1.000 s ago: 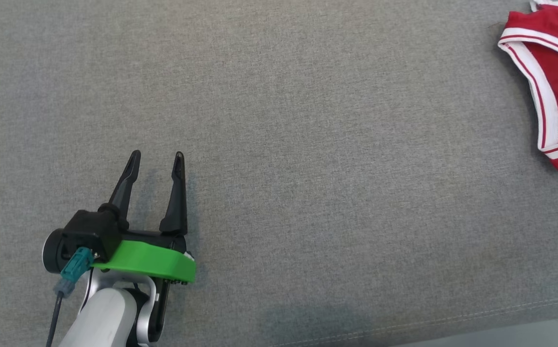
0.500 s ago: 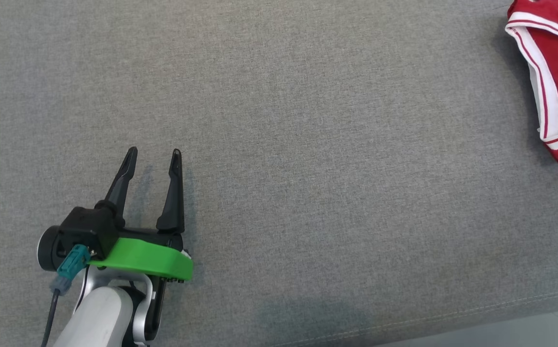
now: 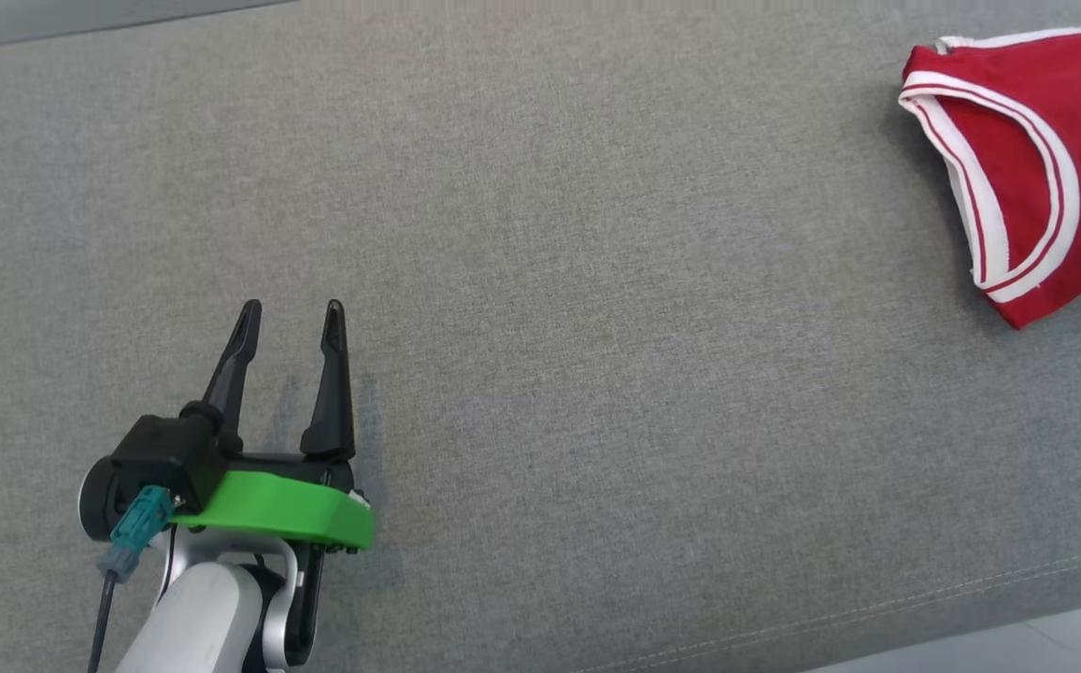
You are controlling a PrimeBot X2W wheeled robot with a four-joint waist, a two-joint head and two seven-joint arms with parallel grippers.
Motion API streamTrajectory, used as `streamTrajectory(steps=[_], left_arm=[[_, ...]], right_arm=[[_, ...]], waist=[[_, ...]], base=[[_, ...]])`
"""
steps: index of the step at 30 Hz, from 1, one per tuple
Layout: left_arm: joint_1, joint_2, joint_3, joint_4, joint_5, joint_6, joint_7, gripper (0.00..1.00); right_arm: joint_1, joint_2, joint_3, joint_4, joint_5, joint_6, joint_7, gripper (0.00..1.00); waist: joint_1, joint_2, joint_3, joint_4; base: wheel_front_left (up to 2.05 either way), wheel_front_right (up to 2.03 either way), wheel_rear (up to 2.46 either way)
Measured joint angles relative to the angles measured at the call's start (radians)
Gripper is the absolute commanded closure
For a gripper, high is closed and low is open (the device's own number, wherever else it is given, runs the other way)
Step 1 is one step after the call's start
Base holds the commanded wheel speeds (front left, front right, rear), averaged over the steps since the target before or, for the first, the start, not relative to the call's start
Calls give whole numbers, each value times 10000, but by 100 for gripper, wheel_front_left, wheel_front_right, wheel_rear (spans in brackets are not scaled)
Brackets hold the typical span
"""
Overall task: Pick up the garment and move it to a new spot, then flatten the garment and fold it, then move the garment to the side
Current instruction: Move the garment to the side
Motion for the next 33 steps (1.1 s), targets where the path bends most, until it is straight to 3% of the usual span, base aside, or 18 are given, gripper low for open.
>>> streamTrajectory(steps=[8, 15, 21, 25, 33], left_arm=[[119, -416, 184, 602, -395, -151, -387, 0], [424, -652, 740, 1442, -533, -157, -600, 0], [756, -894, 972, 1837, -514, -121, -619, 0], [1019, -930, 1024, 1973, -403, -115, -646, 0], [1523, -947, 1053, 2140, -203, -73, -648, 0]], right_arm=[[643, 591, 2127, -1430, 1360, 0, -146, 0], [2379, 708, 3923, -3657, 3229, 0, -171, 0], [4200, 976, 3837, -5093, 3776, -2, -171, 0], [5412, 1350, 3482, -6151, 3555, -2, -123, 0], [7747, 2821, 2560, -8663, 2431, -2, 192, 0]], waist=[[0, 0, -1136, -125], [0, 0, -2331, -116], [0, 0, -3050, 3], [-1, 0, -3357, 143], [-1, 0, -3536, 426]], base=[[0, 0, 0], [0, 0, 0], [0, 0, 0], [0, 0, 0], [0, 0, 0]])
